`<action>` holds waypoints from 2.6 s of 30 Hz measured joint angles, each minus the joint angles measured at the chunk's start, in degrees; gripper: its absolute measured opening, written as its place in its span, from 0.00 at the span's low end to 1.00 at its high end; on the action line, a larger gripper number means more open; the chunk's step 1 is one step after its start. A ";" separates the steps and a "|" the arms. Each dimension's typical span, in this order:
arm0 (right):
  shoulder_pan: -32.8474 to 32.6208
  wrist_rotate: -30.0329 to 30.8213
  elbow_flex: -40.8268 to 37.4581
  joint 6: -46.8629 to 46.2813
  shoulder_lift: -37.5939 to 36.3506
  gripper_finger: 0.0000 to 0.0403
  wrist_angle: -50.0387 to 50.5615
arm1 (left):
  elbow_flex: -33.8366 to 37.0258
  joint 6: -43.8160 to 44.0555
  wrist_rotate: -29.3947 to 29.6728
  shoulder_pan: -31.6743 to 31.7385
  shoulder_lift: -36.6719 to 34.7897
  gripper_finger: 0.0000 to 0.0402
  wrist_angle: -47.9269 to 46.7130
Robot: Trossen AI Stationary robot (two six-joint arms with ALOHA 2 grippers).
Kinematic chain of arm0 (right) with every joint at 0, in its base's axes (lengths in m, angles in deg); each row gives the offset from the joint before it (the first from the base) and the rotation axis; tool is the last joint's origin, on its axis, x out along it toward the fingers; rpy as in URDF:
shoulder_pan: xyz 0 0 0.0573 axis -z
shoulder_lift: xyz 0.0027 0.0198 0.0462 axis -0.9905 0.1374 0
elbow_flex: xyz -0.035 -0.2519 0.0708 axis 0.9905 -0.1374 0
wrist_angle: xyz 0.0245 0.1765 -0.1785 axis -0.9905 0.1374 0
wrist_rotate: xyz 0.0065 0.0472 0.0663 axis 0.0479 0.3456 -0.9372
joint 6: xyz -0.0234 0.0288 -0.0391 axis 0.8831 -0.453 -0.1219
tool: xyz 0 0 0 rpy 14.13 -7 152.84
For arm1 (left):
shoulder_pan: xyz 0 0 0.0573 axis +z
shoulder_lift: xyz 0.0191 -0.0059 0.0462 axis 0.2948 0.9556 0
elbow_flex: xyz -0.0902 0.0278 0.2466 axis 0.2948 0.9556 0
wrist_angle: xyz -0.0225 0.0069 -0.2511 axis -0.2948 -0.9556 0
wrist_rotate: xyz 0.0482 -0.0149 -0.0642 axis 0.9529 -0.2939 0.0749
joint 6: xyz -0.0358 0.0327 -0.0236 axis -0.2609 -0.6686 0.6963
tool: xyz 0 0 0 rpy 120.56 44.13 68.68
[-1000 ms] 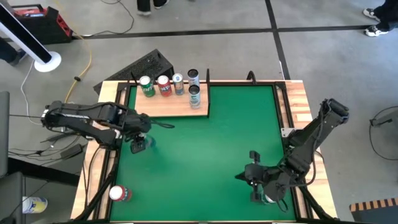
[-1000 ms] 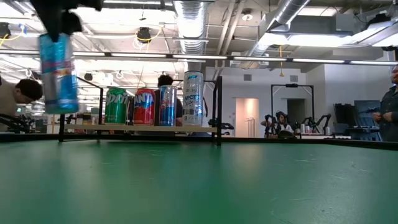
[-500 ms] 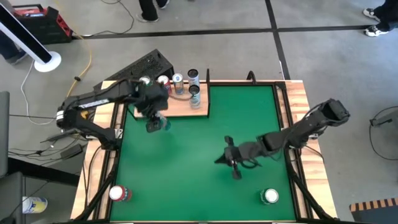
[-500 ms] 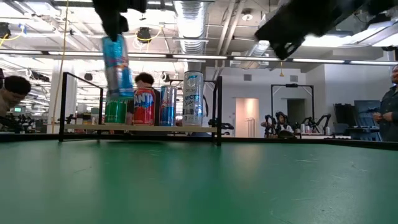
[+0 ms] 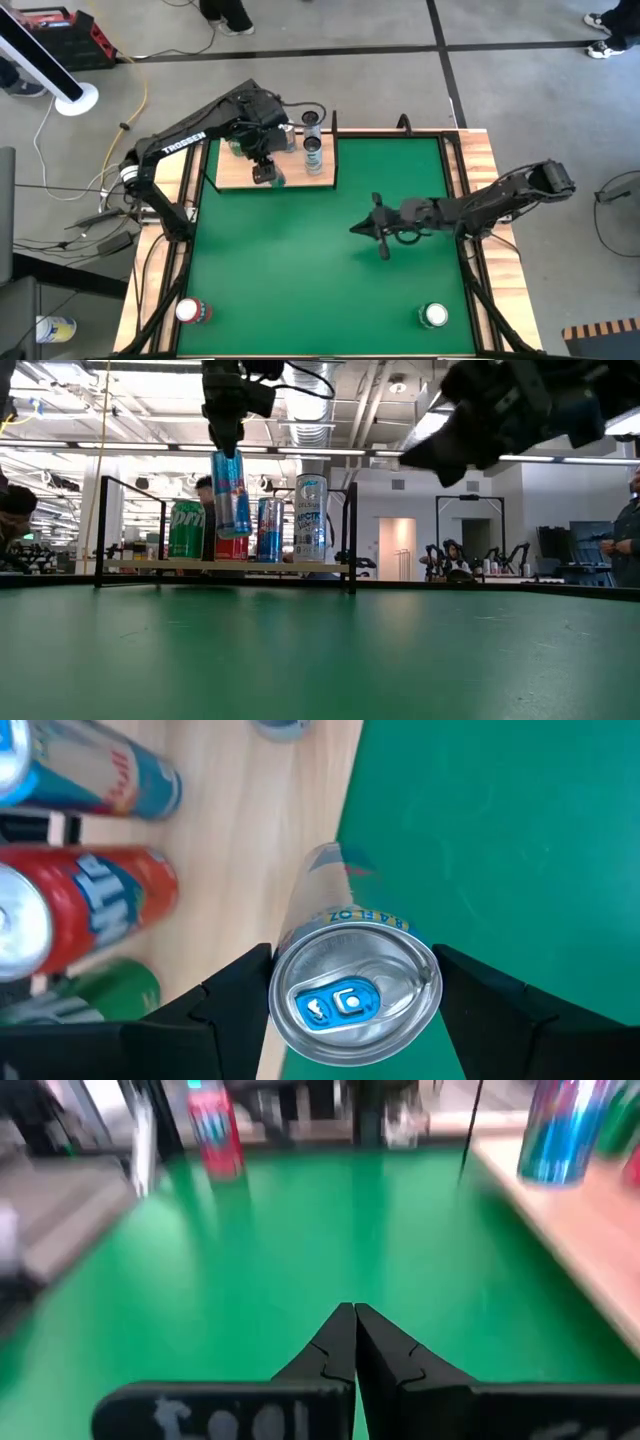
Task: Place canned beverage on shelf
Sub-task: Put the blue soda can on the shelf aligned with the other blue soda can
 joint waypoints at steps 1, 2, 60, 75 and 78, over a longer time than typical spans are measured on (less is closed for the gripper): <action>0.34 -0.23 -1.85 -0.41 -1.49 0.07 -2.68 | -0.10 -0.97 -0.11 0.43 0.04 0.58 0.31; 0.45 -0.25 -3.71 -0.58 -3.11 0.07 -4.53 | -0.13 -1.74 -0.39 0.81 0.04 0.58 0.72; 25.14 -19.74 -9.89 9.59 -13.95 0.07 -6.90 | -0.10 -3.14 0.68 2.85 5.50 0.60 6.70; 24.99 -21.10 -9.87 9.85 -13.95 0.07 -6.70 | -0.10 -5.68 1.04 3.11 7.44 0.60 8.62; 24.77 -21.12 -9.87 9.85 -13.95 0.07 -6.65 | -0.10 -5.88 1.21 3.11 7.43 0.60 8.81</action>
